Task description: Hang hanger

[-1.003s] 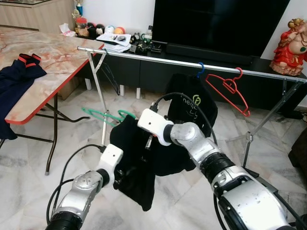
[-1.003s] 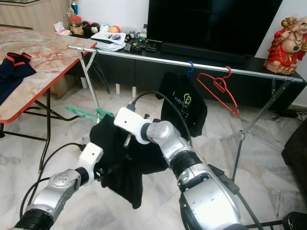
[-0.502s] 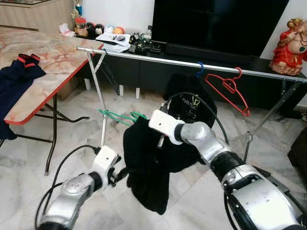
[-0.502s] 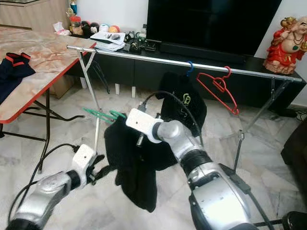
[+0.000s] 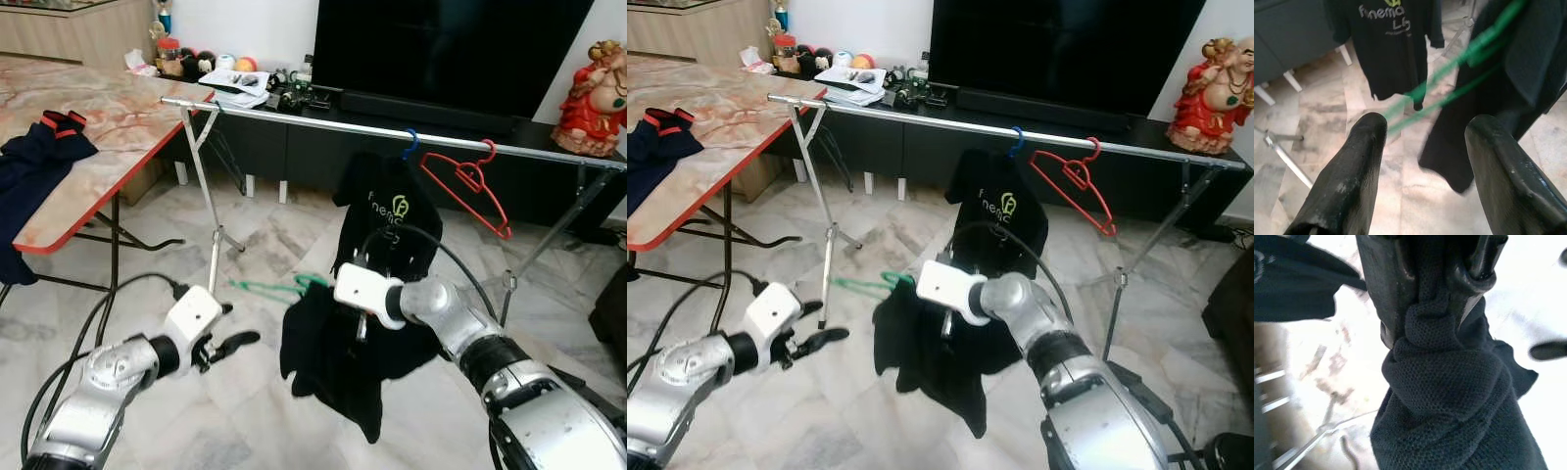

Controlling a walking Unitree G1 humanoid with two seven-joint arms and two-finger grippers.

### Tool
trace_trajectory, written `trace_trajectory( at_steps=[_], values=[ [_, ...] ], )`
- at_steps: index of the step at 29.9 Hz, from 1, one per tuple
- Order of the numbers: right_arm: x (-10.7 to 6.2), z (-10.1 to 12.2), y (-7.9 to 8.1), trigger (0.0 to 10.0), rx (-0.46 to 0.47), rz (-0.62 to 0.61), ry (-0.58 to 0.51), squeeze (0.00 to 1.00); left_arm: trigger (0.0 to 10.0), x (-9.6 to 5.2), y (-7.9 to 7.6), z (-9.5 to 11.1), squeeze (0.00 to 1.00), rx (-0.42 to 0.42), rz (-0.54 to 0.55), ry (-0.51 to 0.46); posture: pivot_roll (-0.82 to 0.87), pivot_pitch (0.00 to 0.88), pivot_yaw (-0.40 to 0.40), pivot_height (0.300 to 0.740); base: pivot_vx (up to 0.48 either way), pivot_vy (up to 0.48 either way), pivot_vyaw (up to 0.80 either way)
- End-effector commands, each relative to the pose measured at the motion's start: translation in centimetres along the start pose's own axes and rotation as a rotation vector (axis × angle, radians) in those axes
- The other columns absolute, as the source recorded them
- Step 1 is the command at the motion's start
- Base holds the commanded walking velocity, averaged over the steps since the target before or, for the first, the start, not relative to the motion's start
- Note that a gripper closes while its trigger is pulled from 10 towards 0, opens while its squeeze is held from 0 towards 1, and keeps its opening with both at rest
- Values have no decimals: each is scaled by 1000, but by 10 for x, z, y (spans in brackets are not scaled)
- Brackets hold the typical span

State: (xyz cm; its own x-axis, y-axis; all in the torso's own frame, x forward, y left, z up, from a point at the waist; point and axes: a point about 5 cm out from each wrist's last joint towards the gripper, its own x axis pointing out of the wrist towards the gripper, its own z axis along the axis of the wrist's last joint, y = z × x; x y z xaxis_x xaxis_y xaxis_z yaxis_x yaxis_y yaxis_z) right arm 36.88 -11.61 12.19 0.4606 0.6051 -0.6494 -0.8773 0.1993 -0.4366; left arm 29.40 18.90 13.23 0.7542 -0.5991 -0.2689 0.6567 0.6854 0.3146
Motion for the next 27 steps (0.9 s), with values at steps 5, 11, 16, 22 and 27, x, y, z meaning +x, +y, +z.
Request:
trace_trajectory(
  at_steps=[5,11,16,22,27],
  values=[
    [-13,-6,2,0,-66,87,-37,0,10000,0,-15,-1,0,47,-124,33,130,26,-85,740,0,0,0],
    [-20,-5,12,0,-91,243,-133,0,10000,-3,-25,-7,0,54,-253,87,130,26,-82,740,0,0,0],
    [-22,-10,18,0,-104,295,-127,0,10000,-3,-25,-7,0,61,-289,96,133,19,-71,740,0,0,0],
    [-20,-11,23,0,-99,312,-135,0,10000,-6,-32,-10,0,40,-383,131,134,7,-62,740,0,0,0],
    [-16,-5,24,0,-102,315,-155,0,10000,-9,-40,-12,0,11,-460,151,134,0,-56,740,0,0,0]
  ],
)
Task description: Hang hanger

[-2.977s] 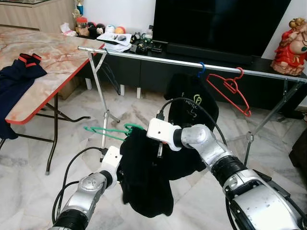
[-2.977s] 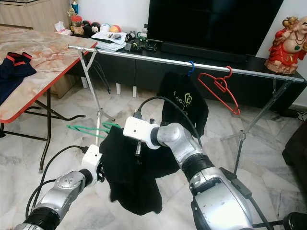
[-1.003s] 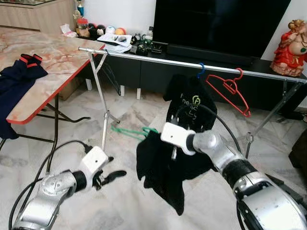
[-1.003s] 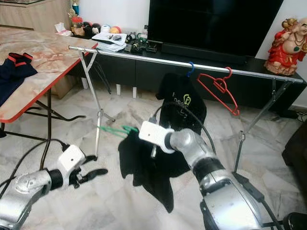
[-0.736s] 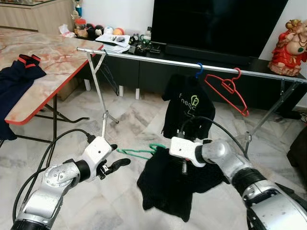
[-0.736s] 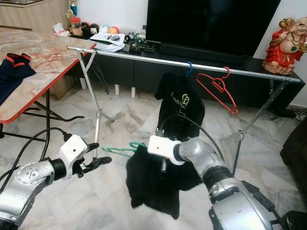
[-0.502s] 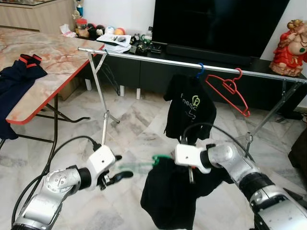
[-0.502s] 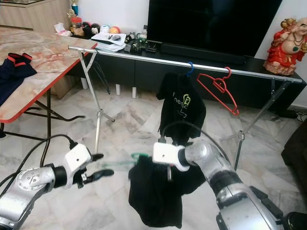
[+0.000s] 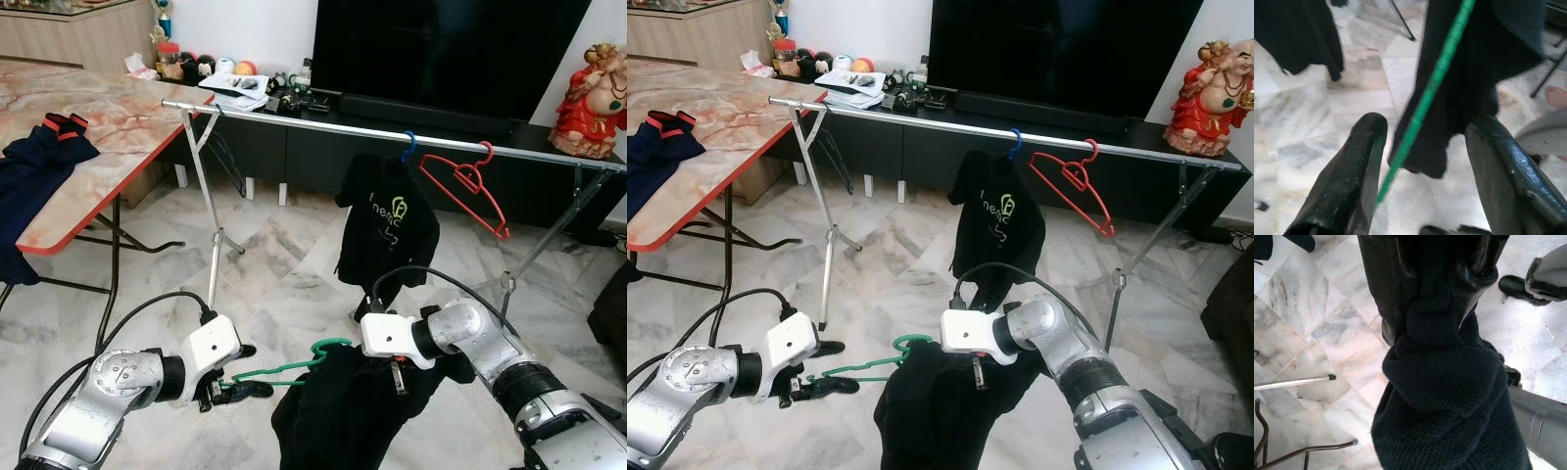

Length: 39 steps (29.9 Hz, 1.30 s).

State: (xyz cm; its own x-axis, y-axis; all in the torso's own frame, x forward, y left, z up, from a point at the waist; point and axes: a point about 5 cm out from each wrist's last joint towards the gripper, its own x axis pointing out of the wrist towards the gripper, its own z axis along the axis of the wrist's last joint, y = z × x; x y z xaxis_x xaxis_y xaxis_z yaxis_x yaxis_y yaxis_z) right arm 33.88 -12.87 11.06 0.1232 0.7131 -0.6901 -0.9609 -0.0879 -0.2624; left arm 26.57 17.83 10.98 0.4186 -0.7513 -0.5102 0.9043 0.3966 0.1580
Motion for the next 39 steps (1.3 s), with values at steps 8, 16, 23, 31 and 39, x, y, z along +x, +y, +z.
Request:
trace_trajectory(
  at_steps=[8,16,23,31,39],
  values=[
    [1,17,-5,0,-37,-6,-91,0,10000,5,-3,3,0,25,-21,11,136,0,-52,740,0,0,0],
    [1,19,-6,0,-40,-7,-102,0,10000,10,-2,-1,0,-7,3,21,134,7,-53,740,0,0,0],
    [0,20,-6,0,-35,-4,-114,0,0,12,-1,-6,0,-34,37,19,135,14,-54,740,0,0,0],
    [1,21,-6,0,-30,0,-121,0,0,12,0,-4,0,-38,35,6,135,29,-51,740,0,0,0],
    [3,19,-3,0,-17,6,-123,0,0,12,1,-3,0,-43,36,-8,138,32,-49,740,0,0,0]
  ],
)
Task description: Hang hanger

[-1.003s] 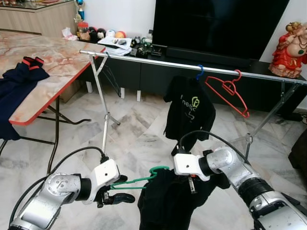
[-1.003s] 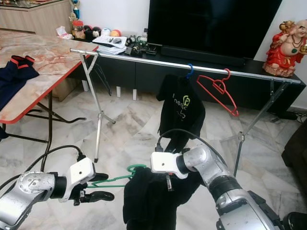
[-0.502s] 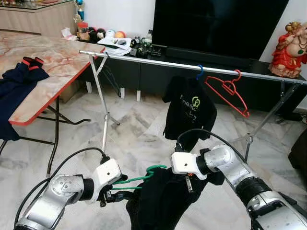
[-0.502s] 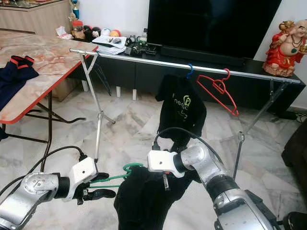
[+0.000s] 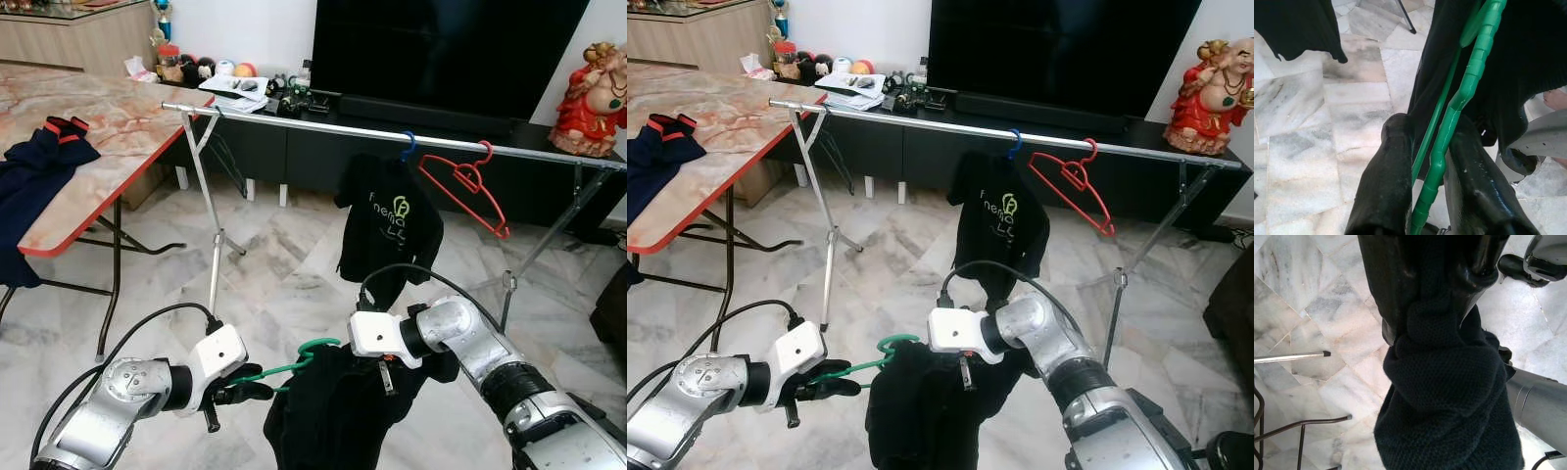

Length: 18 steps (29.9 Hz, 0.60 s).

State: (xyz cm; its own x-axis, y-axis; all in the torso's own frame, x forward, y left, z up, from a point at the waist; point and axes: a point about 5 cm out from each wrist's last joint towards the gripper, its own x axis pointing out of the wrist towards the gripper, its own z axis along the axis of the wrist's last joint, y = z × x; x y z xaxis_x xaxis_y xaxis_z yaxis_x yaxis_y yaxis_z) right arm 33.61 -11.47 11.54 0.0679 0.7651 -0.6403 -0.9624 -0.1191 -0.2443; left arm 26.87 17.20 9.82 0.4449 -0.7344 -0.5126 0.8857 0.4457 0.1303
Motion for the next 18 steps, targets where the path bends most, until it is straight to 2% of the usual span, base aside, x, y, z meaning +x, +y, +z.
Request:
trace_trajectory(
  at_steps=[1,18],
  values=[
    [-3,5,-3,0,-10,-29,-38,0,0,0,3,4,0,7,5,-16,138,32,-49,740,0,0,0],
    [-4,5,-3,0,-11,-30,-35,0,0,2,2,7,0,-16,2,-51,134,30,-55,740,0,0,0]
  ],
)
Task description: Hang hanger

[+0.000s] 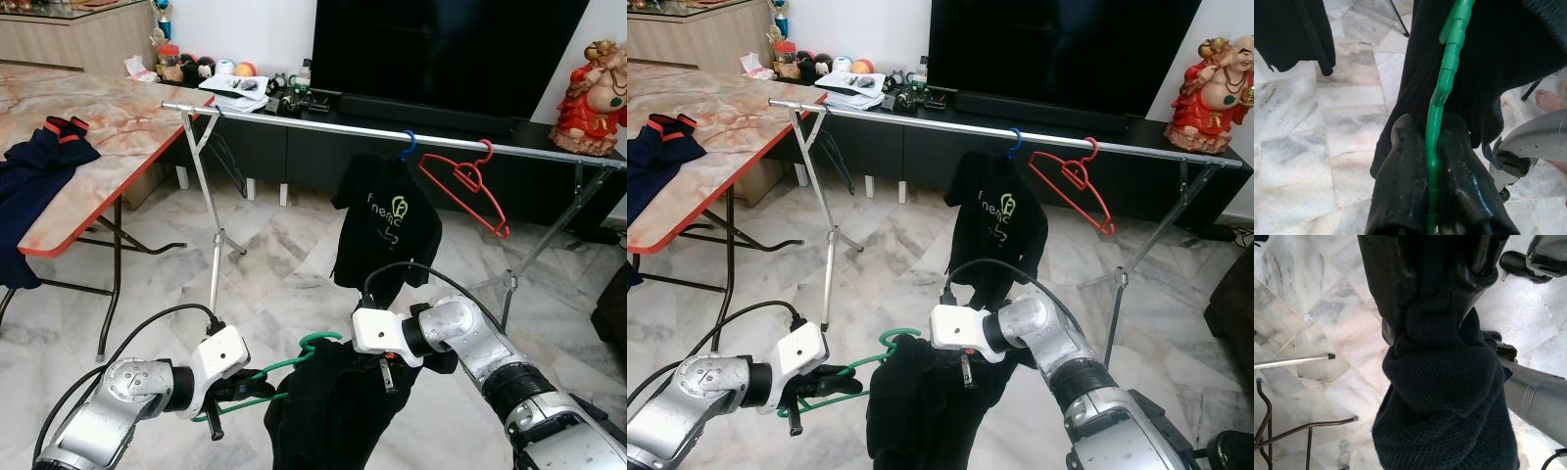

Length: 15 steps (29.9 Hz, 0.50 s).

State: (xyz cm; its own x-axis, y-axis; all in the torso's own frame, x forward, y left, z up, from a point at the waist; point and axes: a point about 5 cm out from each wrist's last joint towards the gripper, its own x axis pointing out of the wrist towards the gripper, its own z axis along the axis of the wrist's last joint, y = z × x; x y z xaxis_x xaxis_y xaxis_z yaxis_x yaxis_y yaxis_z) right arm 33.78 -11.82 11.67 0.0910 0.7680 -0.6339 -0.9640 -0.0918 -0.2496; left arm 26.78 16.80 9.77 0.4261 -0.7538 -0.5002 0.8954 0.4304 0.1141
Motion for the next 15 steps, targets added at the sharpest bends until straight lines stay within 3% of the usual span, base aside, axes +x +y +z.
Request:
trace_trajectory(
  at_steps=[1,8,9,10,11,12,13,14,15],
  values=[
    [-1,6,-2,0,-25,-3,-33,0,0,-1,4,6,0,-12,23,-40,134,30,-56,740,0,0,0],
    [0,6,-2,0,-29,-2,-24,0,0,1,4,7,0,-11,23,-48,131,30,-61,740,0,0,0],
    [0,6,-1,8627,-32,0,-18,0,0,1,4,7,0,-11,22,-49,130,30,-61,740,0,0,0],
    [0,5,-1,10000,-34,4,-13,0,0,1,3,7,0,-10,22,-50,130,30,-63,740,0,0,0],
    [0,5,-1,10000,-34,4,-13,0,0,1,3,7,0,-10,22,-50,130,30,-63,740,0,0,0],
    [0,5,-1,10000,-26,11,-10,204,0,2,3,8,0,-11,24,-53,130,31,-64,740,0,0,0],
    [0,5,-1,10000,-25,12,-10,204,0,2,3,8,0,-12,24,-53,130,31,-64,740,0,0,0],
    [0,5,-1,10000,-19,18,-11,1000,0,2,3,8,0,-12,25,-54,128,32,-66,740,0,0,0],
    [-2,5,-1,10000,-18,24,-14,1000,0,3,3,8,0,-12,25,-56,128,32,-66,740,0,0,0]
  ],
)
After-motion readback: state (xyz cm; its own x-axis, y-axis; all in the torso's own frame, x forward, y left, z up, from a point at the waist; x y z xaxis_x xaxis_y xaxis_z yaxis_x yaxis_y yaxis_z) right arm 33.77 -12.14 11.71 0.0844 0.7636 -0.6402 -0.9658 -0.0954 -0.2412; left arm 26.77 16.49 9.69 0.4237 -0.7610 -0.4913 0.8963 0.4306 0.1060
